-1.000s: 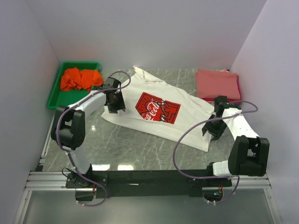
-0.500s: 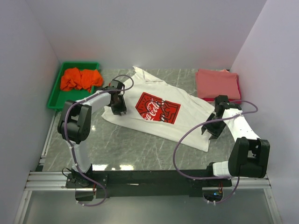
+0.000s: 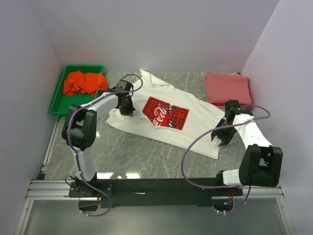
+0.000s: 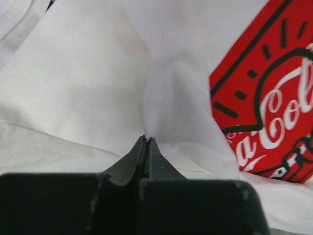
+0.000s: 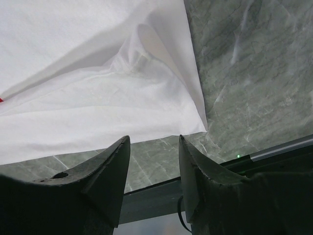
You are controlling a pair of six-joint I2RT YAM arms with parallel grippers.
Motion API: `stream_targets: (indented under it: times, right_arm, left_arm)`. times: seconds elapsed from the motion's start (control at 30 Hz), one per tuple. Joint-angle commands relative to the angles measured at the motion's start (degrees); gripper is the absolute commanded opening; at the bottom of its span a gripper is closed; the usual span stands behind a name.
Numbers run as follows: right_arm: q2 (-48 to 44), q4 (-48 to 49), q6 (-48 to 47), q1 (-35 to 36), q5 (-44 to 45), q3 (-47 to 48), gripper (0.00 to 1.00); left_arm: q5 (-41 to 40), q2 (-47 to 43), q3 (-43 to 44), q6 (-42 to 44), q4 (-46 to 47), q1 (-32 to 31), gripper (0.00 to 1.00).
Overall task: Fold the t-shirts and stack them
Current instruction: Fold the tshirt
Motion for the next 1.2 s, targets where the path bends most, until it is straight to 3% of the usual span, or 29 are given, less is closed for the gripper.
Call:
stream_targets:
  times: [0.0, 0.83, 0.97, 1.1, 1.17]
  right_arm:
    - [-1.54, 0.78, 0.29, 0.47, 0.0, -0.19, 0.51]
    - [3.3, 1.49, 0.29, 0.47, 0.53, 1.65, 0.5]
    - [3.74, 2.28, 0.64, 0.47, 0.97, 2.36, 0.51]
    - [6.19, 2.89, 0.73, 0.46, 1.32, 4.2, 0.51]
    - [7.16, 3.25, 0.47, 0.46, 1.5, 4.99, 0.51]
  left_arm:
    - [1.89, 0.46, 4.21, -1.16, 0.73, -0.54, 0.01]
    - [13.76, 12.59, 19.06, -6.96, 3.2, -1.77, 0.01]
    - [16.22, 12.33, 18.89, -8.46, 6.0, -1.77, 0.19]
    - [21.75, 12.15, 18.71, -10.65, 11.8, -1.77, 0.51]
    - [24.13, 11.72, 18.8, -12.41, 14.35, -1.77, 0.58]
